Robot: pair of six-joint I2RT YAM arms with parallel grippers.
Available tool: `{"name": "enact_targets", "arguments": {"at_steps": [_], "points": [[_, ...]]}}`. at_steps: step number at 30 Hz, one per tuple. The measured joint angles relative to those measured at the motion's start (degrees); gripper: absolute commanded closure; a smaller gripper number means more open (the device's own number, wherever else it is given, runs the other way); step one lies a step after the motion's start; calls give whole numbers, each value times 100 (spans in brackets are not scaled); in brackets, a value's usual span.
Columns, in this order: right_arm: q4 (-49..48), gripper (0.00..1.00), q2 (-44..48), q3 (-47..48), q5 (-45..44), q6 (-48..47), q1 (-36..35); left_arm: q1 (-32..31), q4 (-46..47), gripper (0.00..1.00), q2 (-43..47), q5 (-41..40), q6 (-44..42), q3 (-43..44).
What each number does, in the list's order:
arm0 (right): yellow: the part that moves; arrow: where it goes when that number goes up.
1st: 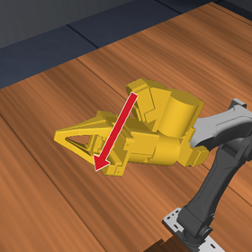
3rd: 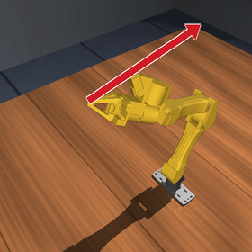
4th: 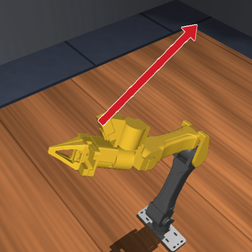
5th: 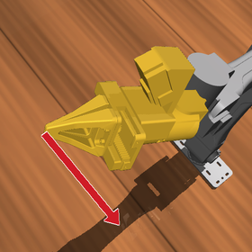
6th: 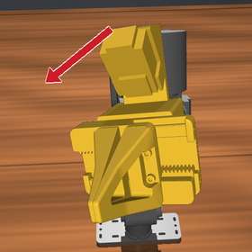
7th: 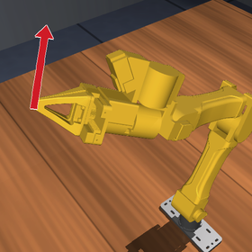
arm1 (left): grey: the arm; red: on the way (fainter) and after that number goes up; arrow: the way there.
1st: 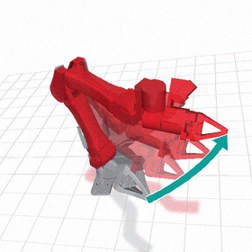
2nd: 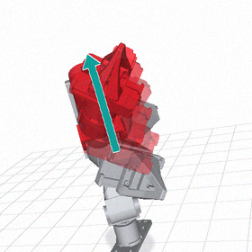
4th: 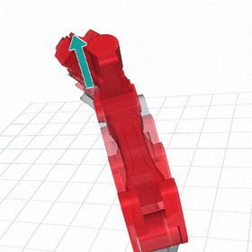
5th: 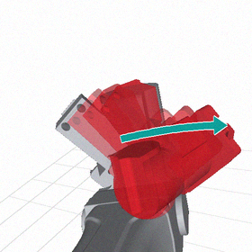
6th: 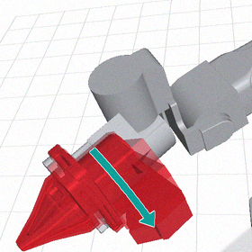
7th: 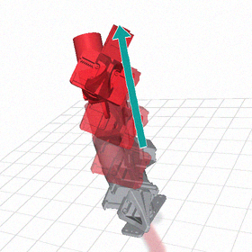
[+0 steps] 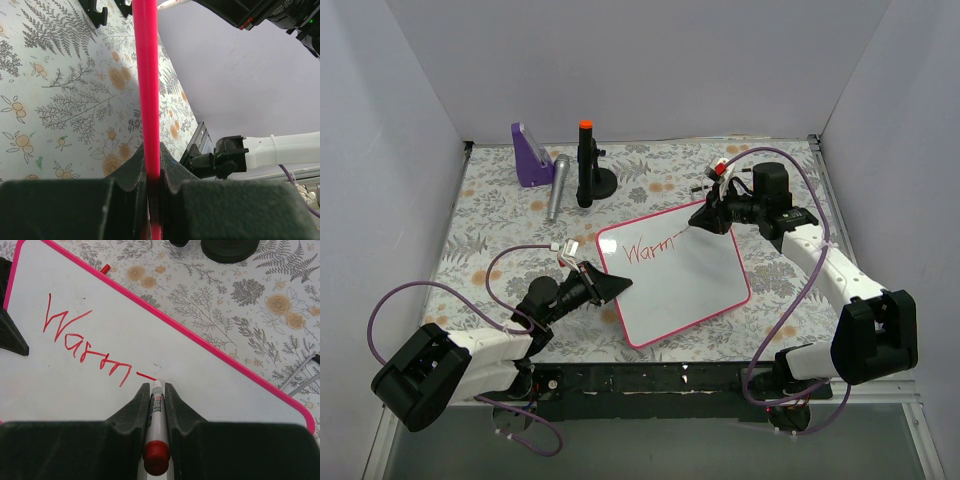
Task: Write a sentence on the whiteboard
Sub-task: Write on the whiteboard with the whiteboard marker without the cap.
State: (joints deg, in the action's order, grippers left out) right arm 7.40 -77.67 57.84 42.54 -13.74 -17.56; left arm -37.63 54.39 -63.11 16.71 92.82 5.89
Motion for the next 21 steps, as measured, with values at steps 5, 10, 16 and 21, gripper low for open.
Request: {"name": "enact_targets", "arguments": {"at_steps": [5, 10, 16, 21], "points": [[2, 99, 0, 0, -94, -17, 31, 0, 4, 100, 0, -17, 22, -22], [7, 99, 0, 2, 33, -46, 33, 0, 11, 100, 0, -13, 13, -22], [7, 99, -20, 52, 153, 13, 35, 0, 57, 100, -17, 7, -26, -22], [-28, 99, -127, 199, 177, 101, 31, 0, 85, 100, -24, 20, -50, -22]]}}
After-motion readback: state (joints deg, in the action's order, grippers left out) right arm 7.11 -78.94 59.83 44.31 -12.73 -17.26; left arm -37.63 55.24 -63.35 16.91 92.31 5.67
